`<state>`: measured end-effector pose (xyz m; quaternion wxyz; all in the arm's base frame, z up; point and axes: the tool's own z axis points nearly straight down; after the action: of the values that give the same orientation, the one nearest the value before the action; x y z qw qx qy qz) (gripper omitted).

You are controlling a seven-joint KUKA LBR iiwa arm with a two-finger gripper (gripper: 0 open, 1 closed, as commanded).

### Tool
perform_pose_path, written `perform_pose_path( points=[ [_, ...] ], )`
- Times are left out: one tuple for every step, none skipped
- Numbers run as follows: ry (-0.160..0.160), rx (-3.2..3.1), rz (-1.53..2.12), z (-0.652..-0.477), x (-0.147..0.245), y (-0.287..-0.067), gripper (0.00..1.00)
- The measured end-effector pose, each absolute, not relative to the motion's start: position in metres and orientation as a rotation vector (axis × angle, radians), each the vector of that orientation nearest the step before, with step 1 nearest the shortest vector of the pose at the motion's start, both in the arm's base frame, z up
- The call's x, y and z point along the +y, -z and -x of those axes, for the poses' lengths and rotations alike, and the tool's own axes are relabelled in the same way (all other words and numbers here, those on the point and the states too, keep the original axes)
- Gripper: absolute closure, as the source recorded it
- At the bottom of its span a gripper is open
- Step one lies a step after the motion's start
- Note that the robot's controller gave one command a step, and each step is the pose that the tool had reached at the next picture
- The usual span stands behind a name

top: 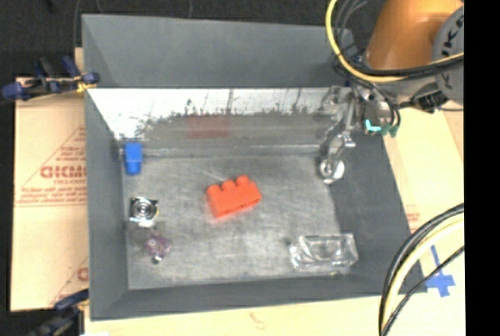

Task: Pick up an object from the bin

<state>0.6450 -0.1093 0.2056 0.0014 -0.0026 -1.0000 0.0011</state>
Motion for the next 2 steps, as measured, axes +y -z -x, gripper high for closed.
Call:
perform_pose_path(
  points=[
    [-0.003,-3.078,-0.655,-0.651,-0.049,-0.076,0.0],
    [-0.002,-3.055,-0.806,-0.597,0.079,-0.076,0.0]
  ],
)
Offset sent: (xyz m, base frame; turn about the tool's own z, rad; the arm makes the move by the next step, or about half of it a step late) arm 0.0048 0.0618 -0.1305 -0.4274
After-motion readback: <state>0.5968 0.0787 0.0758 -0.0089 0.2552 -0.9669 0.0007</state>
